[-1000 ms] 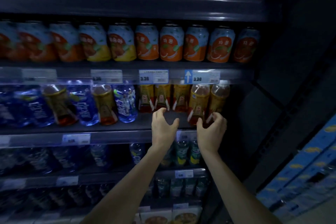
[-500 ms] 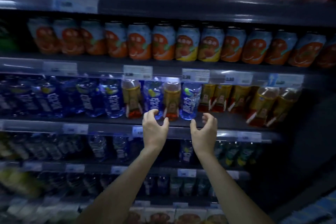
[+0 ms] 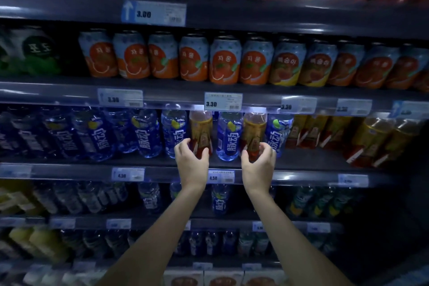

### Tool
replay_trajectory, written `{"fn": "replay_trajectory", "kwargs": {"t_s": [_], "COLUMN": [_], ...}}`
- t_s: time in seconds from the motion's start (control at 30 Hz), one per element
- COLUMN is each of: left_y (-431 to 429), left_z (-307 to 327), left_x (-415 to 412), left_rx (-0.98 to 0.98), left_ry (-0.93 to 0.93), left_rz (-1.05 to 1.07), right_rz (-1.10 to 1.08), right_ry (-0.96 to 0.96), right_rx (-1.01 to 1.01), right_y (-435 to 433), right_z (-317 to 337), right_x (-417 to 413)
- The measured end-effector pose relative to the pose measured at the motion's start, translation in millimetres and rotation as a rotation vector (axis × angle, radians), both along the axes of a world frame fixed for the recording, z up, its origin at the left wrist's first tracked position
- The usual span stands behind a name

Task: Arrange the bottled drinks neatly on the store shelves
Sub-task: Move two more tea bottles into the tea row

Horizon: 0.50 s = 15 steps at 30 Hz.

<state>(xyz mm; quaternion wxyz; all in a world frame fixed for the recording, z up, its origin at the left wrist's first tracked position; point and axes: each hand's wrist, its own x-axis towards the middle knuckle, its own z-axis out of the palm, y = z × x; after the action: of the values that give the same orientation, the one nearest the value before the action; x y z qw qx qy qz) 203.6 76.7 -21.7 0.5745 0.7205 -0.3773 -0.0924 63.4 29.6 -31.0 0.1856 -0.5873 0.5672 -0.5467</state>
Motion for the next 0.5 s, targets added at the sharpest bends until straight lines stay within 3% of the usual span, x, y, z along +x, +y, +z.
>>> {"fn": "replay_trajectory", "kwargs": {"t_s": [0.5], "left_y": [-28.4], "left_z": [4.2], "left_x": [-16.9], "left_rx": [0.037], "left_ry": [0.012], "left_rz": [0.104], "right_rz": [-0.007], "right_ry": [-0.079], "right_rx": [0.088], "right_y": [-30.0], "right_z": [-2.2], "right_x": [12.5]}}
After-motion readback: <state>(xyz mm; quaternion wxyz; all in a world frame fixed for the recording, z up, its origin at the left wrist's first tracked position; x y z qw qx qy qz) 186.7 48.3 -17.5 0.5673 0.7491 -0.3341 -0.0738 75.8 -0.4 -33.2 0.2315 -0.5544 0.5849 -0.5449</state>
